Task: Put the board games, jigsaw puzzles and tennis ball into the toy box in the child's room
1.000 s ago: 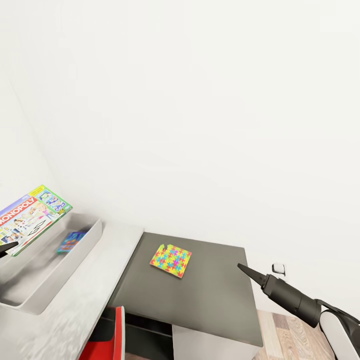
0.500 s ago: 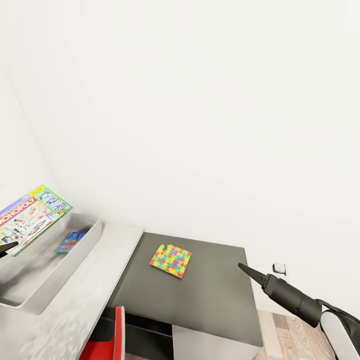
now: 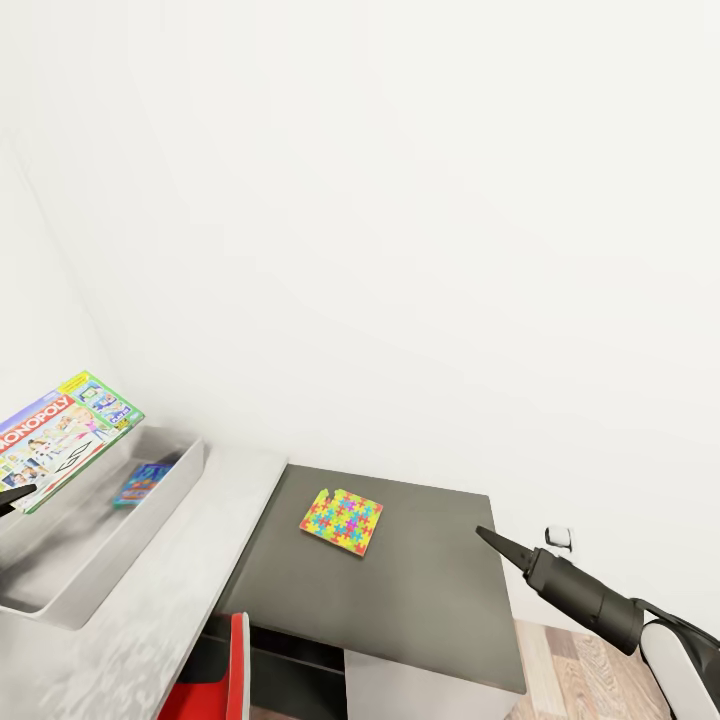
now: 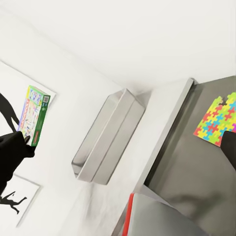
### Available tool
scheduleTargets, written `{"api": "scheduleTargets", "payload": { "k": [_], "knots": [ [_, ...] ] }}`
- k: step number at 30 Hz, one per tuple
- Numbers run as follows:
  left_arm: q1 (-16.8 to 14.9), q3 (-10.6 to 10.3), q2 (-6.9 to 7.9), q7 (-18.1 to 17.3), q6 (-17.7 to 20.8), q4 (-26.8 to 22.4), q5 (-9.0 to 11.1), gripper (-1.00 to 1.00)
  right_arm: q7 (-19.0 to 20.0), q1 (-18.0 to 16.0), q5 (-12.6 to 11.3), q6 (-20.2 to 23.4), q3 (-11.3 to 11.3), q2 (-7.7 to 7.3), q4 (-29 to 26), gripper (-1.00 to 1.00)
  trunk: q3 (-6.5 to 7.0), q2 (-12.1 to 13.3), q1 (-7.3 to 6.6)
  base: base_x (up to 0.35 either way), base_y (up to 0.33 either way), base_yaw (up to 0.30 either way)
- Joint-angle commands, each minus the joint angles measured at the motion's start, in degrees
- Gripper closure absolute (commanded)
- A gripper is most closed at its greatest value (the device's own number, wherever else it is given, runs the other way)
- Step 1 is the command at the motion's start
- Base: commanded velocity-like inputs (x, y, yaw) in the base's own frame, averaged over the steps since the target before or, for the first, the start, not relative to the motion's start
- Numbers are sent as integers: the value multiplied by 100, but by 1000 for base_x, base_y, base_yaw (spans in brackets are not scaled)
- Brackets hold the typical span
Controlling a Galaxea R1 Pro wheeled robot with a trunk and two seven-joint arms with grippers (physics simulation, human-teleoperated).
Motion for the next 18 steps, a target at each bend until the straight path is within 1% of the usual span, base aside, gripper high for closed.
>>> {"api": "scheduleTargets", "payload": {
  "k": [1,2,3,4,6,8,9,10,11,15,16,18],
  "knots": [
    [-6,5,2,101,67,57,-25,100,6,-5,-16,33,-7,0,-1,-100,-12,-13,4,0,0,0],
    [-15,6,2,343,81,127,-43,100,6,-5,-17,34,-8,-2,-1,-100,-12,-13,4,0,0,0],
    [-25,4,4,482,91,166,-47,100,7,-5,-19,34,-9,-4,-1,-100,-12,-13,4,0,0,0],
    [-50,-1,7,778,104,230,-49,100,9,-5,-21,34,-10,-4,1,-100,-12,-13,4,0,0,0],
    [-77,-5,10,1121,116,272,-39,100,11,-5,-22,34,-10,-6,7,-100,-12,-13,4,0,0,0],
    [-116,-10,16,1712,139,317,-20,100,14,-5,-24,34,-11,-12,18,-100,-12,-13,4,0,0,0],
    [-128,-11,17,1850,151,326,-18,100,15,-5,-24,34,-11,-13,19,-100,-12,-13,4,0,0,0],
    [-174,-12,16,2115,202,340,-15,100,15,-5,-24,34,-13,-15,22,-100,-12,-13,4,0,0,0],
    [-210,-12,15,2242,236,344,-14,100,15,-5,-24,34,-14,-16,22,-100,-12,-13,4,0,0,0],
    [-612,-13,-65,3224,481,373,-10,100,25,-5,-25,31,-19,-19,28,-100,-12,-13,4,0,0,0],
    [-668,-13,-78,3335,495,375,-10,100,27,-5,-25,30,-19,-21,29,-100,-12,-13,4,0,0,0],
    [-894,-13,-110,3719,533,403,-5,100,37,-5,-25,27,-36,-29,29,-100,-13,-13,4,0,0,0]
  ]
}}
